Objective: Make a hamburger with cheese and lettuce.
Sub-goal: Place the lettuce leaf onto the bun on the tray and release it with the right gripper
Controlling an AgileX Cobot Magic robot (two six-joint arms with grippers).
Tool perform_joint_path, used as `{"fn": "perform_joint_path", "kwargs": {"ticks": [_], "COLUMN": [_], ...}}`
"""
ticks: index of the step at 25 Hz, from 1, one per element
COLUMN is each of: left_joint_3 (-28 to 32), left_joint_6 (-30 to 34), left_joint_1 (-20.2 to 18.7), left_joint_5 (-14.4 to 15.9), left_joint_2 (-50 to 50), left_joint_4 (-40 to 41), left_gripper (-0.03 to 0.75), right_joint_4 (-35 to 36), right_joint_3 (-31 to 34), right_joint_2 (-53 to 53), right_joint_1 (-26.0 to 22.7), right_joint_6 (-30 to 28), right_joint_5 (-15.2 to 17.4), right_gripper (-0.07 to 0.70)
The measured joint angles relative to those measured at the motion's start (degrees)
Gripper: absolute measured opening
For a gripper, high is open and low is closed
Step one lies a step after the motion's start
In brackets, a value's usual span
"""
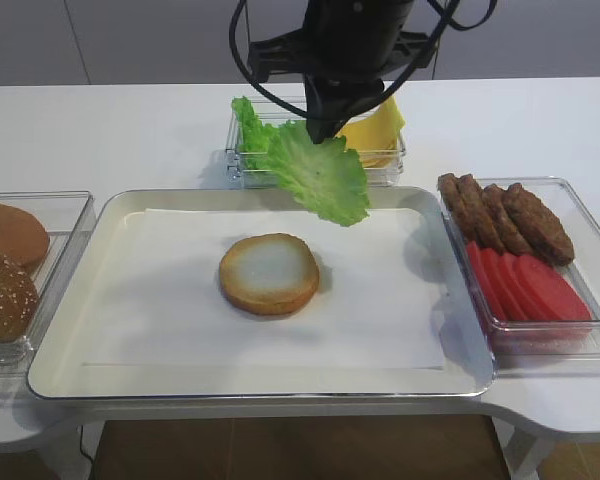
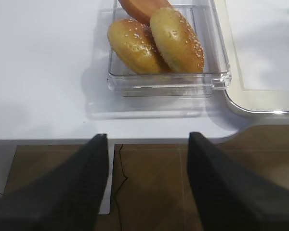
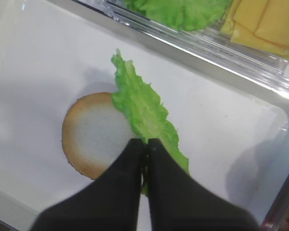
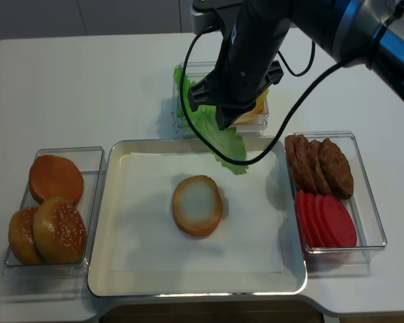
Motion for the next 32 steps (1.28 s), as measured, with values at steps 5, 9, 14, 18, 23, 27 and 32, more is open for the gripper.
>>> {"fn": "perform_joint_path", "kwargs": {"ticks": [5,9,14,18,23,27,32], "left_joint_3": [0.0,0.0,0.0,0.0,0.0,0.0,0.0], "left_joint_6": [0.0,0.0,0.0,0.0,0.0,0.0,0.0], "left_joint_1": [0.0,0.0,0.0,0.0,0.0,0.0,0.0], "left_joint_5": [0.0,0.0,0.0,0.0,0.0,0.0,0.0], "left_joint_2": [0.0,0.0,0.0,0.0,0.0,0.0,0.0], "left_joint_4": [0.0,0.0,0.0,0.0,0.0,0.0,0.0], "left_gripper": [0.391,0.391,0.391,0.391,0.391,0.391,0.391], "right_joint_4": [0.0,0.0,0.0,0.7,1.7,1.7,2.2], "right_joint_3": [0.0,0.0,0.0,0.0,0.0,0.0,0.0], "right_joint_2": [0.1,1.0,1.7,2.4,2.5,3.0,3.0], "right_joint_1": [0.0,0.0,0.0,0.0,0.0,0.5,1.5], "right_joint_6": [0.1,0.1,0.1,0.1,0.1,0.1,0.1], "right_joint_5": [0.0,0.0,0.0,0.0,0.0,0.0,0.0], "right_gripper": [0.031,0.031,0.031,0.031,0.031,0.031,0.031]}}
